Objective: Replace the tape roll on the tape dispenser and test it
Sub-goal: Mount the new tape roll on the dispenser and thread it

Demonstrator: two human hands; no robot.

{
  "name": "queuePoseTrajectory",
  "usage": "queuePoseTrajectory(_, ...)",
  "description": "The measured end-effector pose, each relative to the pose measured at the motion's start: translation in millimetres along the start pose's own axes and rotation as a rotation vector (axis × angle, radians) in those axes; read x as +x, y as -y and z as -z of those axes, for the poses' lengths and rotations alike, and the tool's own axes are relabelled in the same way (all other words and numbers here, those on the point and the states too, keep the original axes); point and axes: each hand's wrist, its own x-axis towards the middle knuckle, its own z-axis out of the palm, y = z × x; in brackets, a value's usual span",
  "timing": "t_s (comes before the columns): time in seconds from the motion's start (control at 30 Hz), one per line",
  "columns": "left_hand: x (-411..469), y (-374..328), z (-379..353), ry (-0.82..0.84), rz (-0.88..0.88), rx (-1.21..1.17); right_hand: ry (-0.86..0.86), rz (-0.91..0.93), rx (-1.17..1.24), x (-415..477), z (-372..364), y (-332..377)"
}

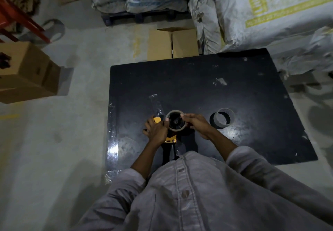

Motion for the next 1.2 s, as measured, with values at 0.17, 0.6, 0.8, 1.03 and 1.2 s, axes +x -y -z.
queuePoseTrajectory(0.17,3.0,-0.7,-1.2,-0.014,0.011,0.030,-0.014,0.009,0.020,6.2,1.1,-3.8)
queuePoseTrajectory(0.6,3.1,-5.8,2.1,0.043,0.002,-0.110,-0.052,-0.013,0.030,9.2,1.8,-0.1)
queuePoseTrajectory(0.8,5.3,0.4,-1.6,-0.025,-0.030,0.070,-0.037,0.017,-0.045,9.6,0.9,-4.1)
queuePoseTrajectory(1.03,4.4,-0.5,-2.9,-0.012,-0.027,0.080,-0.035,0.022,-0.085,9.1,0.0,-7.3)
queuePoseTrajectory(1.2,4.1,0.1,-2.7,0.007,-0.011,0.054,-0.038,-0.038,-0.051,8.7,-1.9,-5.0)
